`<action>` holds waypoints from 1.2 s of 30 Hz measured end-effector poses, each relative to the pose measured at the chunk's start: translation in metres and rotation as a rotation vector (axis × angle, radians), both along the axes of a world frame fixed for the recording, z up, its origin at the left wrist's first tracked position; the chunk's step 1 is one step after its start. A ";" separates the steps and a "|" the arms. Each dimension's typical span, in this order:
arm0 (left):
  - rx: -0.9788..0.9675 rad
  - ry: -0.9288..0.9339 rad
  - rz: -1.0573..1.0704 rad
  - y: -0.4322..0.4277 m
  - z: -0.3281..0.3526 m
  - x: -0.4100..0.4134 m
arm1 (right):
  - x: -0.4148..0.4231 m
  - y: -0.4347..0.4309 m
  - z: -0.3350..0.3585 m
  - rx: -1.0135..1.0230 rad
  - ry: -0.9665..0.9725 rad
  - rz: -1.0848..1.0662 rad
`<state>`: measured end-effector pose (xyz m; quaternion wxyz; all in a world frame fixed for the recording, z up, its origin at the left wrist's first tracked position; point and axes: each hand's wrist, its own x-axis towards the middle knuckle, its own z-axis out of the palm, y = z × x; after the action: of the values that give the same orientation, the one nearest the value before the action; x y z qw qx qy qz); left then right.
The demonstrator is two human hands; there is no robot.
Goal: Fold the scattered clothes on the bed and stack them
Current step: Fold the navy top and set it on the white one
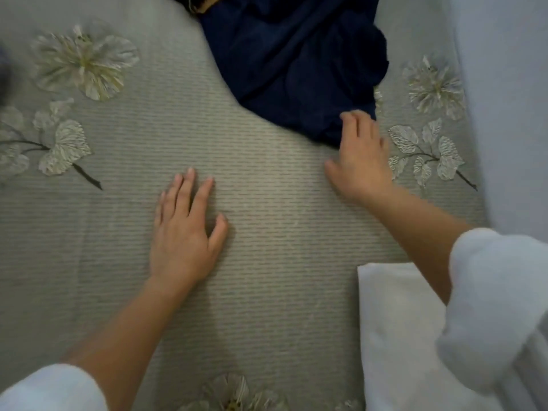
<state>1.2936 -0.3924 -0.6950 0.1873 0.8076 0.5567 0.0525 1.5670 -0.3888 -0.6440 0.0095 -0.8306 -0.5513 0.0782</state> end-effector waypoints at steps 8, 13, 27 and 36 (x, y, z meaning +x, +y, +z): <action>-0.001 -0.047 0.039 0.001 -0.005 -0.002 | 0.000 0.057 -0.006 -0.056 -0.047 0.005; -0.059 -0.137 0.025 0.003 -0.003 -0.006 | -0.027 0.033 -0.002 -0.128 -0.077 0.098; -0.954 -0.870 0.584 -0.075 0.072 -0.068 | -0.159 -0.102 0.040 -0.429 0.488 0.098; -0.783 -0.795 0.284 -0.121 0.204 -0.137 | -0.224 -0.127 0.223 -0.135 1.067 -0.174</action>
<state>1.1565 -0.5136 -0.4912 0.6583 0.5137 0.5244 0.1667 1.3429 -0.5159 -0.4207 0.2411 -0.7167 -0.3930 0.5233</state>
